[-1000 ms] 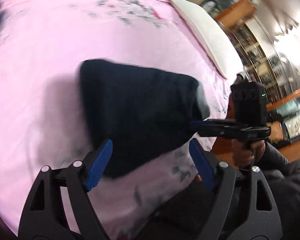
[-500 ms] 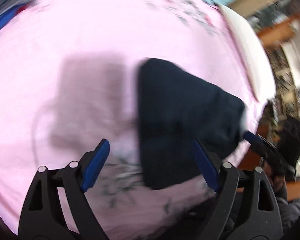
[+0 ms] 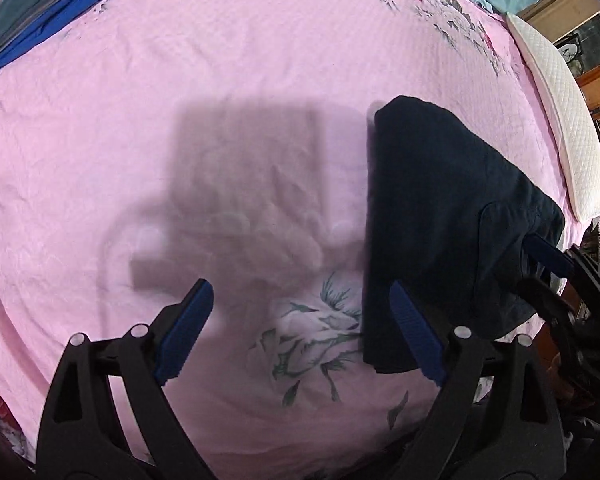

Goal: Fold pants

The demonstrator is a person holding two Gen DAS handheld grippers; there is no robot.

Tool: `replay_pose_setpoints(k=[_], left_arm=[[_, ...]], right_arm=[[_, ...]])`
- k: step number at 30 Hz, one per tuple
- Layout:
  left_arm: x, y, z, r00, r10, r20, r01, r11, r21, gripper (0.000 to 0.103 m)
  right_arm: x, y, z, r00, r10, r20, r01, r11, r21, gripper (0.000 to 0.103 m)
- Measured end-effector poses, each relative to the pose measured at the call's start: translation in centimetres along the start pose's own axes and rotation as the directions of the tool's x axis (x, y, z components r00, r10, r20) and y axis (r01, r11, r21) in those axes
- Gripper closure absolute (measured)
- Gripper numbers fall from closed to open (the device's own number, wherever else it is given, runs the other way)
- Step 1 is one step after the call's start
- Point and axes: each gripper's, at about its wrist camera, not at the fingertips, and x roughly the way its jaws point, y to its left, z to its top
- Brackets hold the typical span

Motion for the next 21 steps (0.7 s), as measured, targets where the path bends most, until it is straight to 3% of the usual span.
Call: replay_pose_setpoints(k=[4, 9, 15, 21], left_arm=[[0.3, 0.8, 0.1, 1.0, -0.011, -0.002, 0.011, 1.0, -0.026, 0.012], [0.6, 2.5, 0.0, 0.999, -0.051, -0.004, 0.05, 0.995, -0.083, 0.012], [0.8, 3.6, -0.4, 0.997, -0.073, -0.009, 0.071, 0.99, -0.118, 0.012], [0.8, 3.7, -0.8, 0.994, -0.104, -0.017, 0.101, 0.986, -0.135, 0.011]], right_arm=[[1.0, 2.9, 0.3, 0.998, 0.016, -0.052, -0.025, 0.986, -0.166, 0.056], [2.9, 6.5, -0.8, 0.99, 0.007, -0.141, -0.063, 0.914, -0.402, 0.056], [4.7, 7.4, -1.1, 0.973, -0.052, -0.225, -0.076, 0.849, -0.523, 0.056], [6.2, 8.3, -2.1, 0.961, -0.14, -0.238, -0.049, 0.761, -0.646, 0.056]])
